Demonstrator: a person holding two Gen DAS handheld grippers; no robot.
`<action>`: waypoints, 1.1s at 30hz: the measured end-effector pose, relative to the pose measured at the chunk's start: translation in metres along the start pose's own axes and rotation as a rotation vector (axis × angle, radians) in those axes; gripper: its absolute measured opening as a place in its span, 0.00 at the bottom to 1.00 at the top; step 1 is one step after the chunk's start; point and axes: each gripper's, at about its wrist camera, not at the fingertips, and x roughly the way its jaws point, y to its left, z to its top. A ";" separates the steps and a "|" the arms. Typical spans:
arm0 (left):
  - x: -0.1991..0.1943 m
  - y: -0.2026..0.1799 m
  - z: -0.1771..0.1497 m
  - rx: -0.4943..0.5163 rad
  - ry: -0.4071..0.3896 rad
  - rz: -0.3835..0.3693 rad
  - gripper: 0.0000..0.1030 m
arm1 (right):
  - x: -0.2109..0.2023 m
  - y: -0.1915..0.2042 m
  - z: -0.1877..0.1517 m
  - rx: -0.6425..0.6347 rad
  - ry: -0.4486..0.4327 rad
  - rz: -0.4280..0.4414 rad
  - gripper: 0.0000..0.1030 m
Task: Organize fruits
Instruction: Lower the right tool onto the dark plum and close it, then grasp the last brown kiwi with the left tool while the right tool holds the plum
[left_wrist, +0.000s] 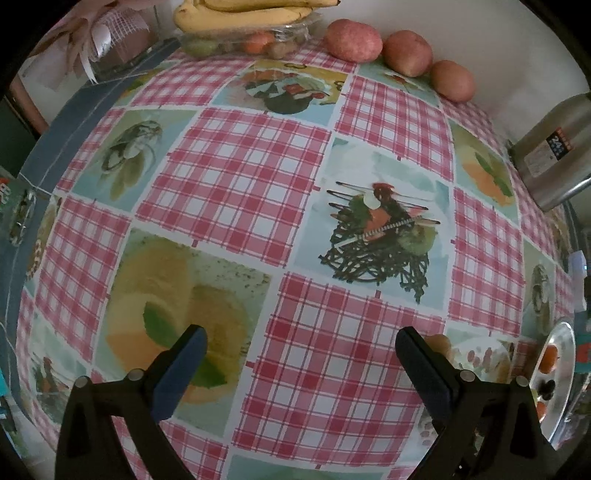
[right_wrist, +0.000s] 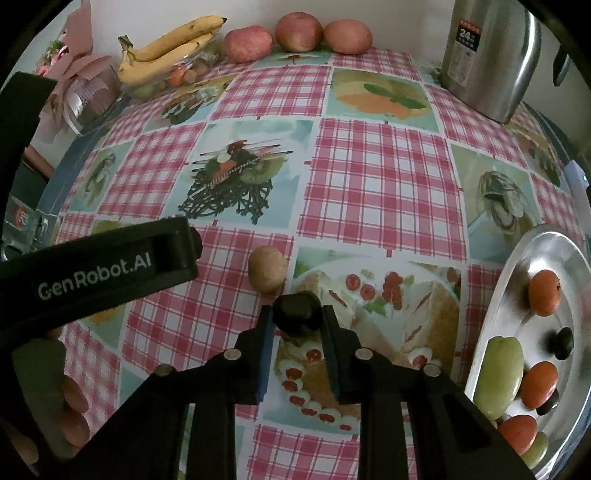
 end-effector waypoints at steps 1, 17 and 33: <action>0.000 0.001 0.000 -0.002 0.000 -0.004 1.00 | -0.001 -0.001 0.000 0.005 -0.002 0.005 0.25; 0.003 -0.016 -0.004 -0.007 0.053 -0.154 0.95 | -0.029 -0.049 -0.005 0.169 -0.050 -0.004 0.25; 0.004 -0.065 -0.007 0.083 0.057 -0.272 0.55 | -0.031 -0.050 -0.008 0.163 -0.038 -0.009 0.25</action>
